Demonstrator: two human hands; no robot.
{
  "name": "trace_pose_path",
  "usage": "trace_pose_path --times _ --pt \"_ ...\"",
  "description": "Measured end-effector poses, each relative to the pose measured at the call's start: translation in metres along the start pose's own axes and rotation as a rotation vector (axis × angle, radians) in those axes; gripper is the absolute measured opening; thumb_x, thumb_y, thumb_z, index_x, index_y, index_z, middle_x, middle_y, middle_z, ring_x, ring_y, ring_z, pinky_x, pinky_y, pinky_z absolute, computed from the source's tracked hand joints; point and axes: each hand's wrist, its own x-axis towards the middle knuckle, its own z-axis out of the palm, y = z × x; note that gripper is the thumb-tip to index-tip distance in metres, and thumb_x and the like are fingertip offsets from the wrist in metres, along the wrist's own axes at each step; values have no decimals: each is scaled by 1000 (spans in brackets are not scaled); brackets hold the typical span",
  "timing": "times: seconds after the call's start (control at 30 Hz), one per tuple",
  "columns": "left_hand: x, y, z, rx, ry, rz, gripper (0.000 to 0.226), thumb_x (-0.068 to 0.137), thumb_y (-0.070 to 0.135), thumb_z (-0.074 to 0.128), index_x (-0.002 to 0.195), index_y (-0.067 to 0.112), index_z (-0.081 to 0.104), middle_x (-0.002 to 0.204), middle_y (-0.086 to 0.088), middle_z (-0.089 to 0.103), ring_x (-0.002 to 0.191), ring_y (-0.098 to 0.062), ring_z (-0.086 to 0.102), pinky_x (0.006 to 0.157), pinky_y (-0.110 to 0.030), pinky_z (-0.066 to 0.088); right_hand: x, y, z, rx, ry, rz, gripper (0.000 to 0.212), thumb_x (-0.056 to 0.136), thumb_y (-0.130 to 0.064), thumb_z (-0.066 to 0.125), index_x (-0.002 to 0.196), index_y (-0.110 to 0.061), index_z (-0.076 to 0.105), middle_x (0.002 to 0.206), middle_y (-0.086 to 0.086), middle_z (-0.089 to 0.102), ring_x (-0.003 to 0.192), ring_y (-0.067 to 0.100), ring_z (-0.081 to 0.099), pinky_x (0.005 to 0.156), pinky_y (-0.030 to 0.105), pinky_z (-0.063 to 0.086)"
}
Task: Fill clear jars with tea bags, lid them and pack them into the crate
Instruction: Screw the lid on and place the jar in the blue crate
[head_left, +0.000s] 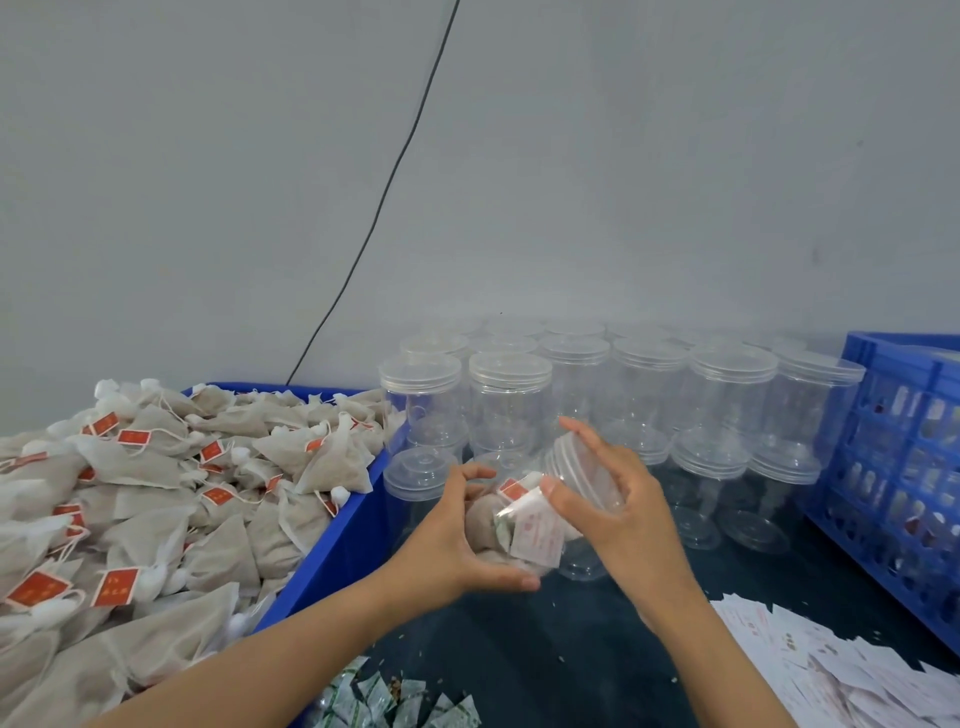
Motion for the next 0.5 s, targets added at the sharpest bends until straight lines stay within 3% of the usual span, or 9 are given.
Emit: trace_pose_path --times 0.13,0.2,0.23,0.3,0.37,0.43,0.5 --pt "0 4 1 -129 17 -66 84 60 12 91 122 31 38 126 5 52 105 -3 64 79 -21 55 1 0 -2 85 44 36 51 78 -33 72 120 -57 54 122 -16 52 107 -11 51 81 14 49" --pt "-1 8 -1 -317 5 -129 87 56 9 89 125 31 41 127 1 54 107 -13 66 78 -28 57 1 -2 -4 200 55 87 50 77 -33 72 121 -52 58 130 -11 53 116 8 55 92 39 53" --pt "-1 11 -2 -442 -4 -163 89 55 8 88 127 31 42 129 -3 55 108 -19 66 78 -34 59 2 -3 -5 254 58 111 49 77 -33 72 121 -50 59 133 -9 53 118 13 56 92 43 54" --pt "-1 16 -5 -672 -19 -221 88 57 10 85 130 30 42 131 -10 56 109 -28 66 78 -45 59 2 -6 -5 343 62 135 49 77 -33 73 122 -48 59 135 -10 53 112 10 62 81 34 58" --pt "-1 20 -4 -776 -40 -273 85 60 22 85 133 27 43 131 -13 59 110 -30 65 83 -48 57 1 -9 -3 360 44 146 57 72 -48 70 127 -48 55 136 -11 51 111 7 62 77 29 59" --pt "-2 21 -1 -844 -95 -331 78 65 39 83 132 20 48 123 -13 66 105 -26 68 83 -42 57 -1 -9 1 302 39 152 73 68 -66 58 137 -46 45 141 -11 45 119 6 56 87 35 57" --pt "-3 20 2 -893 -98 -384 66 71 48 77 124 14 56 115 -14 70 96 -24 70 76 -36 58 -2 -7 6 204 43 139 79 71 -75 40 143 -43 36 145 -13 38 132 7 42 104 43 45"
